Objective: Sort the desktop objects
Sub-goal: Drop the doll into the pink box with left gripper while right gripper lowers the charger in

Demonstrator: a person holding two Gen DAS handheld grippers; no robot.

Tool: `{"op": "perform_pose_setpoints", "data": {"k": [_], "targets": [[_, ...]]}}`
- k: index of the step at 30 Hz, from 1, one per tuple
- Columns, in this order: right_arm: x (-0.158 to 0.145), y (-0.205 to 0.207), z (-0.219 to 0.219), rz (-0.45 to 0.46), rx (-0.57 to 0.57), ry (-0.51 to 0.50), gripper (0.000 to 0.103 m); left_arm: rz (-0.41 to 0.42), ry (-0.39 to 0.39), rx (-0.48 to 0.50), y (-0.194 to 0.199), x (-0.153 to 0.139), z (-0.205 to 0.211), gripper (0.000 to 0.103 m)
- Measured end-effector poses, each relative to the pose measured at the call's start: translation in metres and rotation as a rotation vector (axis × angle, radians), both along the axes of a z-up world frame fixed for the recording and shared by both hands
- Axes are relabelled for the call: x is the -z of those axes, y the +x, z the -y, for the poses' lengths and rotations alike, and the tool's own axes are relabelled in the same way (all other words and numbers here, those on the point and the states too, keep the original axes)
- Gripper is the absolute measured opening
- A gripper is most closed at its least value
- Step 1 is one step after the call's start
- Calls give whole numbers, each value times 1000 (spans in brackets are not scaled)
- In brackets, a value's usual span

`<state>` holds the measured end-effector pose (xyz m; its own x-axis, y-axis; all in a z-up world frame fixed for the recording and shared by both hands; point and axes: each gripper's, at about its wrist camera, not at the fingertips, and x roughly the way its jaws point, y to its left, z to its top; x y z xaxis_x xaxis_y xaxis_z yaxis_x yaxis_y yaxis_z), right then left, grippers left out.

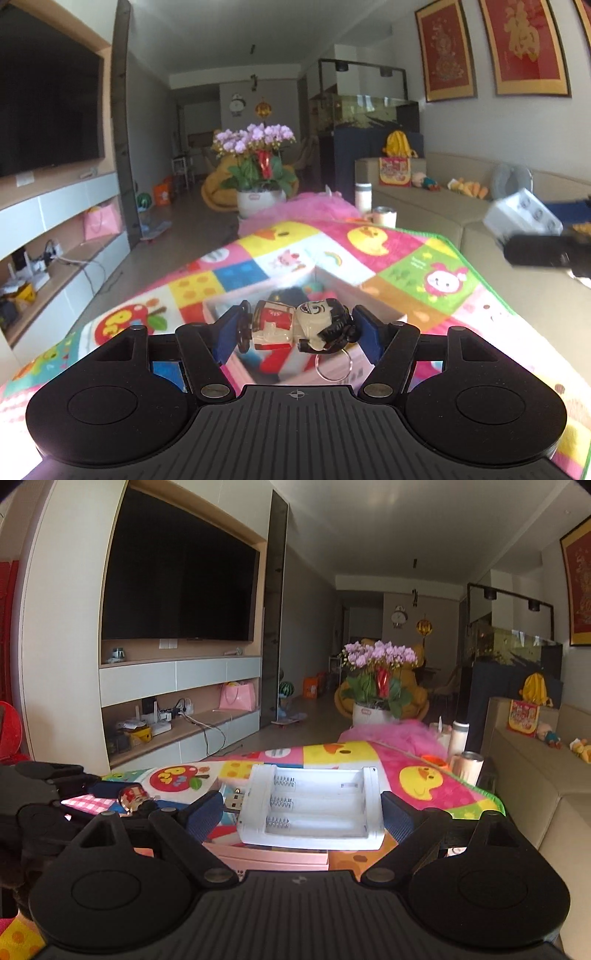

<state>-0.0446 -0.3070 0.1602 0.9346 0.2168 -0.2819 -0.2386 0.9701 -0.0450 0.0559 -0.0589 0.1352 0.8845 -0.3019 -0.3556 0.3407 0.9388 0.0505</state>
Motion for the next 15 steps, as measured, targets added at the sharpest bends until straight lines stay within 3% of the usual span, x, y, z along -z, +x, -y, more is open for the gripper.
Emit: {"op": "perform_pose_setpoints", "data": {"k": [2,4,5,10,15], "targets": [[1,5,1,0,-1,-9,91,26,-30,9,23,-10,7,71],[5,11,0,-18,3,-19,91,19,-37,44,45,-16,13,89],[7,14,0,-28,8,-26,91,17,-45,46,52,-17,13,93],[17,25,10,-61,48,-29,91,-11,-88,-59,51,-4,-10,96],[30,47,16,-127,77,-3,91,-145,-62,-155,29,43,-38,97]]}}
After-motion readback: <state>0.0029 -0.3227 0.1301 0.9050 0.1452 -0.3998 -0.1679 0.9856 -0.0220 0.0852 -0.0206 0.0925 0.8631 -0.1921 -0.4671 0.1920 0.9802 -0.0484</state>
